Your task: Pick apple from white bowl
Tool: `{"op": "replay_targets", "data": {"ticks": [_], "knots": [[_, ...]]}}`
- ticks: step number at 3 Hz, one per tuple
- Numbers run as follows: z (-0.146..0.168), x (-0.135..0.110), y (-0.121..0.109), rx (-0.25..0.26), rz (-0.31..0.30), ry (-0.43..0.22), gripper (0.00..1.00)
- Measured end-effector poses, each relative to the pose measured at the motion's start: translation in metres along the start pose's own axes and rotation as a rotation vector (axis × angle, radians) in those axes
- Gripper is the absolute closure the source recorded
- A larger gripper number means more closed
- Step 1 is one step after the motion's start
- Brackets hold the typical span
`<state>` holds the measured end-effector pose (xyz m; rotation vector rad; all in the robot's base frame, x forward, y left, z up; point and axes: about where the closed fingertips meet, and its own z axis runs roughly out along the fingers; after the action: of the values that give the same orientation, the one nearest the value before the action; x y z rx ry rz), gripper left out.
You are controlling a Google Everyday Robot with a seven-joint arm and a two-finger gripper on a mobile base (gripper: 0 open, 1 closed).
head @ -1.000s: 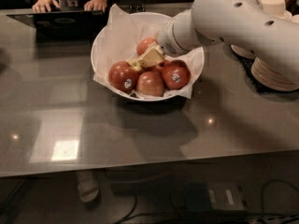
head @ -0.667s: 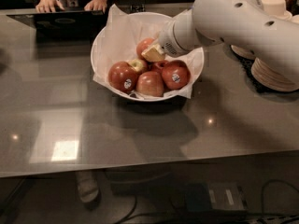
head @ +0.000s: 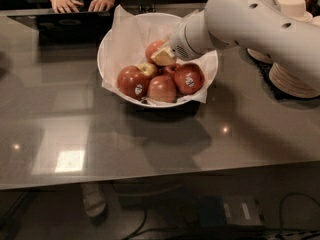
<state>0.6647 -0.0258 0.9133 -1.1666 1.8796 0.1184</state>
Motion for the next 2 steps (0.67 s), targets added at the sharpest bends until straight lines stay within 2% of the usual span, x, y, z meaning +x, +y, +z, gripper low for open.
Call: {"op": "replay_targets", "data": {"ticks": [1,2], "knots": [[-0.003,-0.003,-0.003,-0.011,0.014,-0.012,1.00],[-0.016,-0.013,-0.018,-0.008,0.034,-0.051,1.00]]}}
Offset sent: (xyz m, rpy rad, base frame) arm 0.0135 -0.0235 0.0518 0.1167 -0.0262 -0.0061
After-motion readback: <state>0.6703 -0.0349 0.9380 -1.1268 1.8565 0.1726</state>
